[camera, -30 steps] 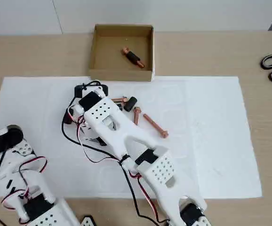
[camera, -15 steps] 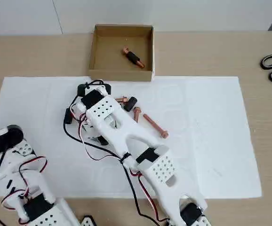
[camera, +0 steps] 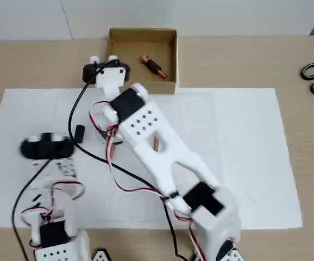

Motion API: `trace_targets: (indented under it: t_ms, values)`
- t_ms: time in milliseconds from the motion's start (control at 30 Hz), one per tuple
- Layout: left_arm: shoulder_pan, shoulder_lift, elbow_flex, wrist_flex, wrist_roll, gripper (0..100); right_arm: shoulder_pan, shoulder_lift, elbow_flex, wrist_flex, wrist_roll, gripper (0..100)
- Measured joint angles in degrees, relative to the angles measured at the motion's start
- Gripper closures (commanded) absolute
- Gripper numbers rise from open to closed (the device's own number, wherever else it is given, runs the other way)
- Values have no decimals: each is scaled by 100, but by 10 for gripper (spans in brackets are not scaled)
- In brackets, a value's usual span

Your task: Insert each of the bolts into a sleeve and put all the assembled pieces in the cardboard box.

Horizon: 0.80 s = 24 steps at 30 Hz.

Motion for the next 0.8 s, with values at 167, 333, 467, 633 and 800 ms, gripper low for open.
trace_targets:
  t_ms: [167, 333, 467, 633, 800]
  values:
    - [202, 0, -563, 747, 360, 994, 193, -1002, 651, -114, 35, 991]
    - [229, 0, -1116, 1160, 659, 994, 774, -2101, 1222, -422, 369, 991]
    - [264, 18, -1424, 1512, 686, 994, 1371, -3095, 1855, -782, 484, 991]
    - [264, 897, -2321, 1811, 686, 994, 1925, -4141, 3341, -1574, 536, 991]
    - [273, 2708, -3640, 1820, 695, 994, 2356, -5178, 5301, -2884, 1020, 991]
